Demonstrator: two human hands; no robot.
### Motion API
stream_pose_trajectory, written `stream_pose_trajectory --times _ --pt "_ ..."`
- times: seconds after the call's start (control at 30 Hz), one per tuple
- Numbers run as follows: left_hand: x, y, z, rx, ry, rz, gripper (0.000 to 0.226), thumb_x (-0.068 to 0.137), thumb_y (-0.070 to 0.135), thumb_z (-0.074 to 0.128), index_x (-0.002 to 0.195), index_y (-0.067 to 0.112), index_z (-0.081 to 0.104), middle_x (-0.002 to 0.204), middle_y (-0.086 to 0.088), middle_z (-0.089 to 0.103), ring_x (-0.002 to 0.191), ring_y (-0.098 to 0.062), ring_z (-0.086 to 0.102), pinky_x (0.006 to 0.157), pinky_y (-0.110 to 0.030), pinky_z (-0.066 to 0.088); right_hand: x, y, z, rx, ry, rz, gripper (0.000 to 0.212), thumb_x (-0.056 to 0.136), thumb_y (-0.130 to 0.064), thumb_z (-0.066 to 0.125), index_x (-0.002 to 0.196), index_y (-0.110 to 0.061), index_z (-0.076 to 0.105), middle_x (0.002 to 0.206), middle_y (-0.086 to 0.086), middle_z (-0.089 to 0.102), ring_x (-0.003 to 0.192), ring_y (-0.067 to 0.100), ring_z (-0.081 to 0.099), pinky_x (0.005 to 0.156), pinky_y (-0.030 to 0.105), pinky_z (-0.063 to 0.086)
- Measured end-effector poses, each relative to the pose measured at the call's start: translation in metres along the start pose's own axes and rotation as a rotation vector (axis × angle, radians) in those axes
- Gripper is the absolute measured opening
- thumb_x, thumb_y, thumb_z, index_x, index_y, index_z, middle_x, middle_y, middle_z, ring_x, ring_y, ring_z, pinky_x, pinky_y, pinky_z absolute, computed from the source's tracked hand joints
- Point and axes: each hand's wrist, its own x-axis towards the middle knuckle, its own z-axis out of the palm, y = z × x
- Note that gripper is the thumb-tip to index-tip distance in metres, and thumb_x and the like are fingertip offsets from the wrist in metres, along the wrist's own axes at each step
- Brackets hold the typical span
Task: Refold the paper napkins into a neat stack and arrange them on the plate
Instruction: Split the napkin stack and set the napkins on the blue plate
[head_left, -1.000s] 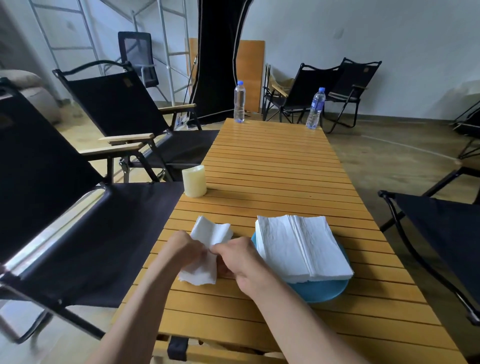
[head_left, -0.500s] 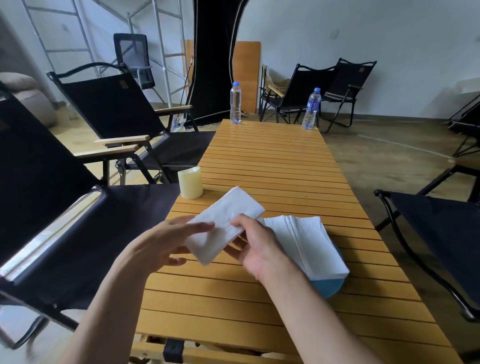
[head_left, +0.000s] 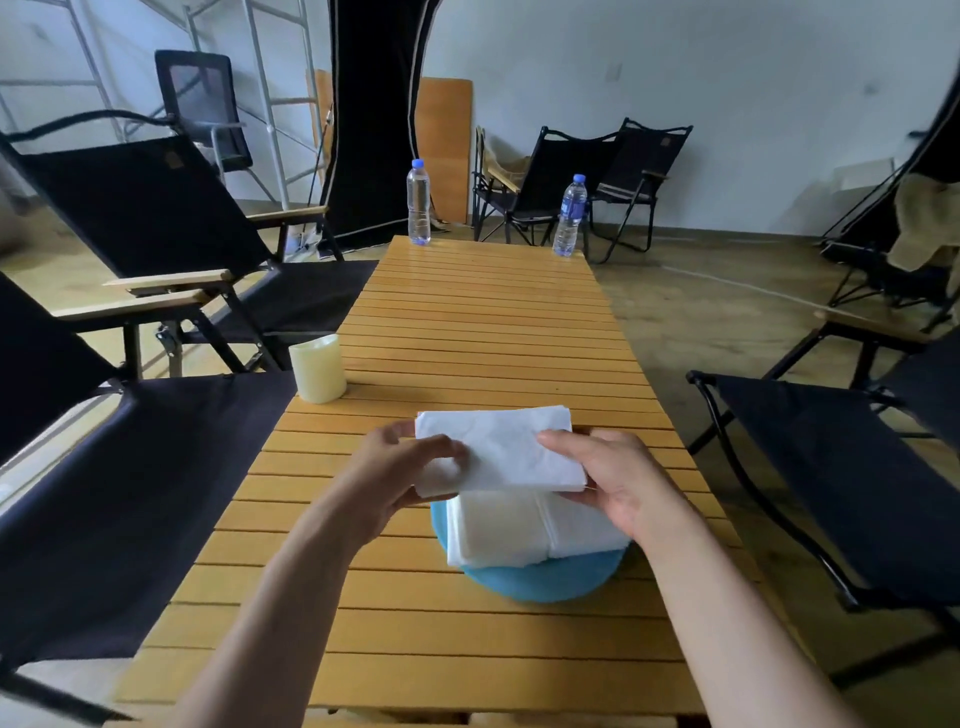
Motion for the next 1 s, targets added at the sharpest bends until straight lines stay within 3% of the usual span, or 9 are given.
stream_pose_trajectory --times 0.1,0.27,0.4,0.47,0.57,0.67,0.77,0.9,1.0 --pt "0.007 -0.008 0.021 0.085 0.065 0.022 0.056 0.076 0.011 0.085 0.125 0.001 0.058 0.104 -0.021 0.071 0.084 -0.027 0.074 0.060 -0.033 0.062 0.006 0.004 -0.022 -0.149 0.131 -0.084 0.013 0.077 -0.023 0.084 0.081 -0.017 0.074 0.080 0.002 0.078 0.076 0.018 0.072 0.063 0.033 0.059" --pt "0.019 -0.023 0.035 0.330 0.162 0.071 0.053 0.077 0.021 0.085 0.120 0.004 0.061 0.101 -0.019 0.072 0.073 -0.025 0.071 0.067 -0.043 0.064 0.021 0.017 -0.029 -0.475 0.267 -0.140 0.016 0.075 -0.032 0.085 0.074 -0.024 0.071 0.076 -0.003 0.074 0.073 0.020 0.071 0.060 0.031 0.052" --pt "0.024 -0.029 0.036 0.525 0.253 0.083 0.057 0.068 0.034 0.090 0.112 0.013 0.060 0.085 -0.006 0.071 0.046 -0.011 0.064 0.047 -0.027 0.053 0.025 0.024 -0.029 -0.626 0.351 -0.144 0.037 0.070 -0.041 0.088 0.059 -0.028 0.055 0.060 -0.018 0.059 0.059 0.006 0.058 0.052 0.023 0.044" --pt "0.025 -0.032 0.035 0.633 0.271 0.104 0.060 0.063 0.042 0.090 0.110 0.015 0.063 0.079 -0.003 0.071 0.054 -0.014 0.063 0.047 -0.025 0.043 0.025 0.026 -0.029 -0.659 0.398 -0.159 0.042 0.066 -0.046 0.089 0.060 -0.029 0.051 0.061 -0.024 0.052 0.057 -0.001 0.051 0.047 0.020 0.037" --pt "0.024 -0.033 0.034 0.772 0.311 0.139 0.068 0.058 0.052 0.088 0.113 0.018 0.066 0.088 0.001 0.070 0.078 -0.020 0.064 0.051 -0.027 0.040 0.025 0.029 -0.029 -0.693 0.388 -0.130 0.037 0.067 -0.051 0.087 0.084 -0.029 0.063 0.070 -0.022 0.055 0.063 0.001 0.053 0.048 0.019 0.035" --pt "0.023 -0.030 0.030 0.762 0.325 0.119 0.081 0.060 0.056 0.086 0.125 0.017 0.059 0.105 -0.004 0.071 0.094 -0.024 0.066 0.065 -0.031 0.049 0.026 0.026 -0.033 -0.661 0.363 -0.110 0.060 0.070 -0.052 0.085 0.115 -0.015 0.069 0.099 -0.005 0.070 0.084 0.016 0.063 0.061 0.025 0.047" --pt "0.021 -0.022 0.018 0.701 0.290 0.002 0.081 0.068 0.061 0.082 0.120 0.004 0.058 0.107 -0.011 0.070 0.097 -0.028 0.068 0.076 -0.038 0.058 0.025 0.016 -0.043 -0.537 0.357 -0.032 0.065 0.073 -0.053 0.082 0.110 -0.001 0.068 0.108 0.006 0.071 0.092 0.026 0.066 0.078 0.041 0.056" --pt "0.012 -0.018 0.005 0.517 0.071 -0.198 0.065 0.074 0.057 0.080 0.099 -0.002 0.067 0.094 -0.012 0.075 0.079 -0.024 0.075 0.058 -0.039 0.063 0.020 0.014 -0.050 -0.445 0.214 0.141 0.039 0.074 -0.043 0.085 0.091 -0.010 0.071 0.084 -0.002 0.068 0.070 0.014 0.059 0.052 0.030 0.043" --pt "0.008 -0.024 0.001 0.545 0.054 -0.192 0.060 0.072 0.053 0.083 0.097 0.000 0.070 0.089 -0.010 0.077 0.079 -0.021 0.076 0.057 -0.036 0.062 0.020 0.017 -0.043 -0.465 0.192 0.169 0.045 0.070 -0.038 0.088 0.098 -0.008 0.069 0.093 0.006 0.073 0.078 0.021 0.068 0.058 0.030 0.050"
